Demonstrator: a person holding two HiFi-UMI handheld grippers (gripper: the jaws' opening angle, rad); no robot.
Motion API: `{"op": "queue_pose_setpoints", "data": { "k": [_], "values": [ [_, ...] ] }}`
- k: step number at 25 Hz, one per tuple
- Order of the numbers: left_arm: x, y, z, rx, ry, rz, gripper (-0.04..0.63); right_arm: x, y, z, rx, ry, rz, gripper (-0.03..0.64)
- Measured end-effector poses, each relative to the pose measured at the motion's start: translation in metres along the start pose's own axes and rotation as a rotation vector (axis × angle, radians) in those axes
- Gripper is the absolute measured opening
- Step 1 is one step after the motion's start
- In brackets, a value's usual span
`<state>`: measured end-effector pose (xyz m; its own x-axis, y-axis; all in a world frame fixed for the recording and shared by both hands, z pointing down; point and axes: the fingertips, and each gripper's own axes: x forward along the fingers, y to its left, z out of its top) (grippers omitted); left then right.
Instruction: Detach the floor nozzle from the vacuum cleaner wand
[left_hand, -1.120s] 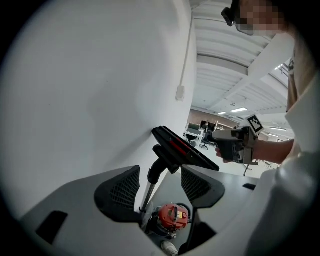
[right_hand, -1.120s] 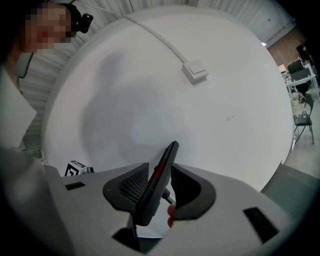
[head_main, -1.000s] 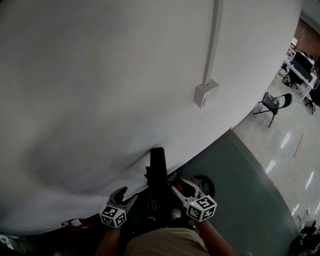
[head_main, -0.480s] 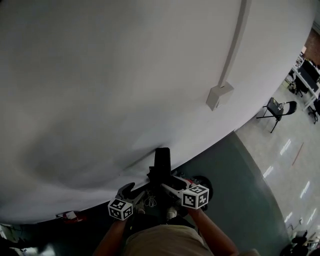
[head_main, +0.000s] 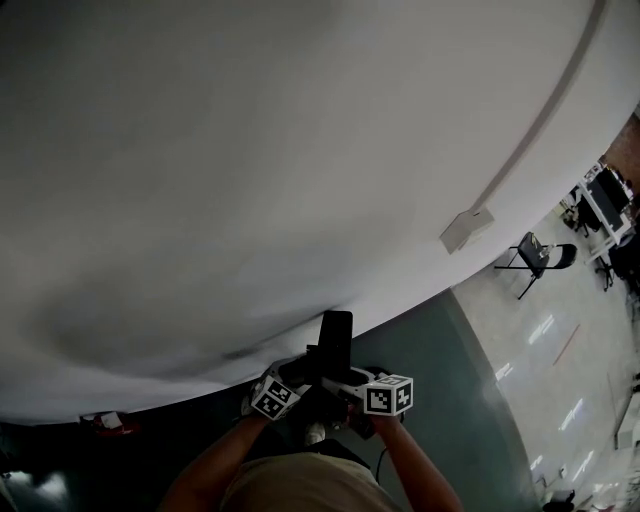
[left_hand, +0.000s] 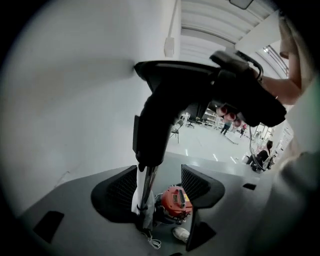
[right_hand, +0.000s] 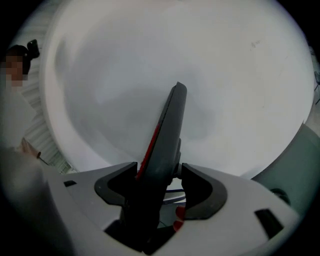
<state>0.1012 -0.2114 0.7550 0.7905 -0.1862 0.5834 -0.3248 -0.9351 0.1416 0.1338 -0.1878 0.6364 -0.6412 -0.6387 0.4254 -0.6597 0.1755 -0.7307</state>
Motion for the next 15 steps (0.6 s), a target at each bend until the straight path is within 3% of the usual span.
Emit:
{"op": "queue_pose_setpoints", "data": {
  "k": [3, 6, 9, 14, 15],
  "values": [
    [0.021, 0.004, -0.006, 0.003, 0.015, 0.008, 0.270, 0.003, 0.000, 0.003, 0.008, -0.009, -0.002, 0.275],
    [0.030, 0.015, -0.010, -0.059, 0.007, 0.024, 0.268, 0.006, 0.002, 0.005, 0.034, -0.031, 0.007, 0.273],
    [0.032, 0.024, -0.014, -0.105, -0.005, 0.032, 0.212, 0.007, 0.003, 0.006, 0.096, -0.071, 0.048, 0.258],
    [0.034, 0.027, -0.012, -0.098, -0.004, 0.050, 0.207, 0.006, 0.005, 0.006, 0.108, -0.073, 0.020, 0.247],
    [0.034, 0.028, -0.012, -0.098, -0.006, 0.055, 0.176, 0.006, 0.008, 0.007, 0.119, -0.076, 0.016, 0.242]
  ]
}}
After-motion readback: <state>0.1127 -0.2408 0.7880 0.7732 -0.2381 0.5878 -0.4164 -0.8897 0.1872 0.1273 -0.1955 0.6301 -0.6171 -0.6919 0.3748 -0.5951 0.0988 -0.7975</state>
